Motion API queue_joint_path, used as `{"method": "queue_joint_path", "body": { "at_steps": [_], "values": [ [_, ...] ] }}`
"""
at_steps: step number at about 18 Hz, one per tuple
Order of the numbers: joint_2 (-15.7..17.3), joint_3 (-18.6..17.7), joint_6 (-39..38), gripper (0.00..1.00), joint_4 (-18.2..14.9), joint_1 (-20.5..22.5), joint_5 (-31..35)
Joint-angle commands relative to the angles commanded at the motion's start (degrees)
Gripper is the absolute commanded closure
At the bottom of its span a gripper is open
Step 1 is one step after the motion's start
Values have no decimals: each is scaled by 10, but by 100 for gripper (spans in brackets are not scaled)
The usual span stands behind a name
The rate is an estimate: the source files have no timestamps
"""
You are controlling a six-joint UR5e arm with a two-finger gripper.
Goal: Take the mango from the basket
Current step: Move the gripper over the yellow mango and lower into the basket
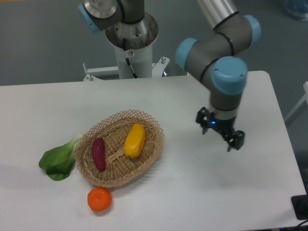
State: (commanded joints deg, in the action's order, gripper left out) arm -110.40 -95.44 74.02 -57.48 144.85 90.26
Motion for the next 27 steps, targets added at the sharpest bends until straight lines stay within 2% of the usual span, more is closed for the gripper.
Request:
{"method": "queue_joint_path", "body": {
  "at_steps": [3,13,18,23,27],
  "values": [
    [11,-18,-43,0,1,-35,0],
    [4,-26,-113,0,1,-121,-1],
    [-6,-33,-135,0,5,-142,-1],
    [-11,-61,-135,0,8,-156,0],
    [-19,-62,-135,0,7,-162,-1]
  ]
}}
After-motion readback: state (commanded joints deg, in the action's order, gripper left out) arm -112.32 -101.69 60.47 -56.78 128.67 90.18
